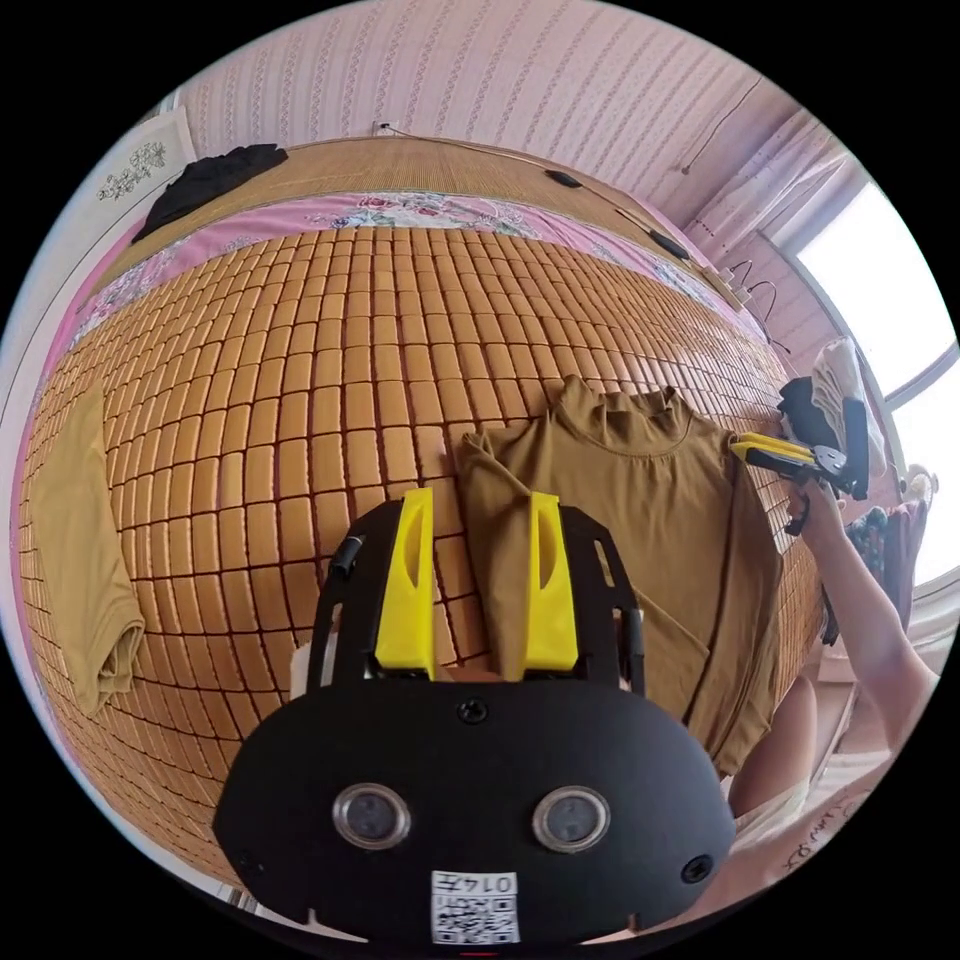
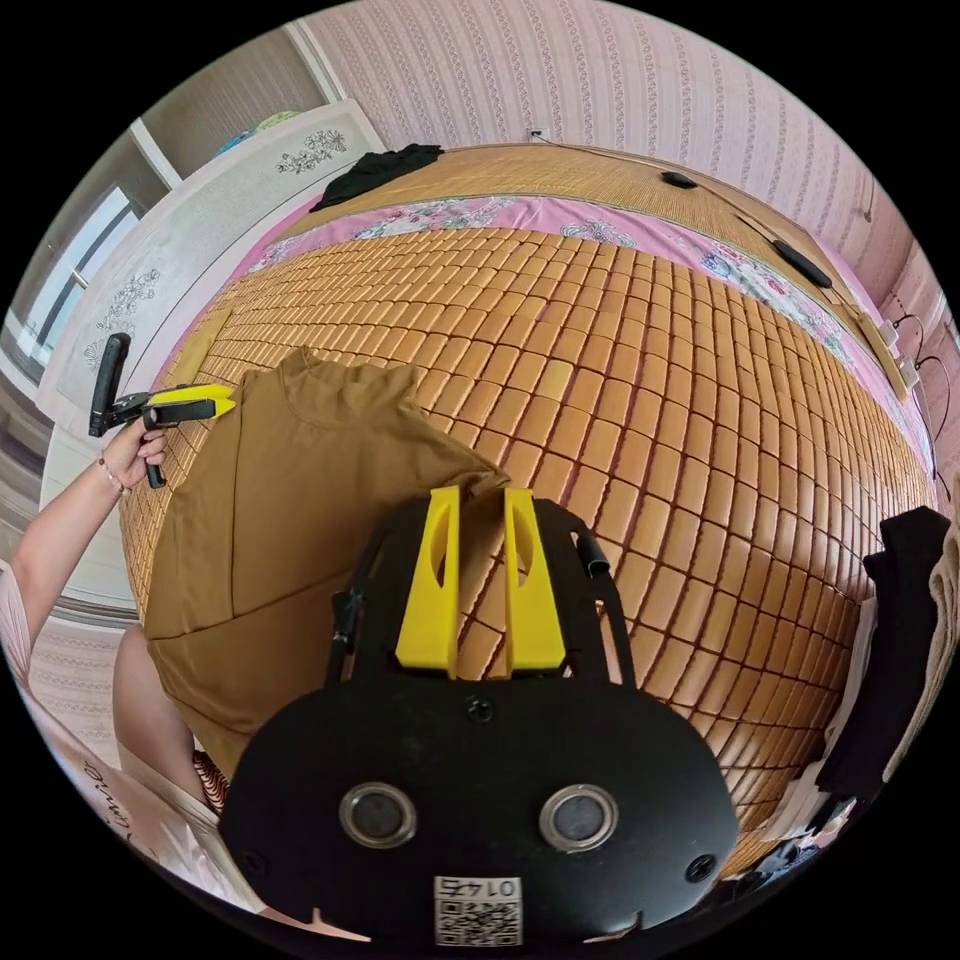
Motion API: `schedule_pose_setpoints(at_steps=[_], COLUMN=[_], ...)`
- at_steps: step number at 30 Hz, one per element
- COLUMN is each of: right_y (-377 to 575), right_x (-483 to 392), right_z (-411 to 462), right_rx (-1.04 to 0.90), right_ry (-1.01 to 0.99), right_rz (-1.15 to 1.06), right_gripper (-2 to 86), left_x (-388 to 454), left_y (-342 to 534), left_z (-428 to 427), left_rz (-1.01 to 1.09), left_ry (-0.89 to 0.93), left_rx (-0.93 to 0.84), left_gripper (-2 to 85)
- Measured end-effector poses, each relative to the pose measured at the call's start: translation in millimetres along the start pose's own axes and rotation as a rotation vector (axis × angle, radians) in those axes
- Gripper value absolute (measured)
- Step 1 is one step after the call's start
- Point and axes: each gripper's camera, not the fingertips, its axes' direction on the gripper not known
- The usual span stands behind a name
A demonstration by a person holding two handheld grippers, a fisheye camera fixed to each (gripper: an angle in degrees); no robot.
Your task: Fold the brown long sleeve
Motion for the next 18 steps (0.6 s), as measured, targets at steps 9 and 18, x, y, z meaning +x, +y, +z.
schedule_pose_setpoints(at_steps=[9,18], right_y=[-16,-35], right_x=[18,42], right_z=[-6,-35], right_rx=[0.014,0.082], right_ry=[-0.015,0.008], right_rz=[0.024,0.082], right_gripper=[0.7,0.4], left_x=[-11,-15], left_y=[-12,-23], left_z=[0,-30], left_rz=[-0.038,-0.091], left_ry=[-0.04,0.028], left_rx=[0.022,0.156], left_gripper=[-0.4,-0.9])
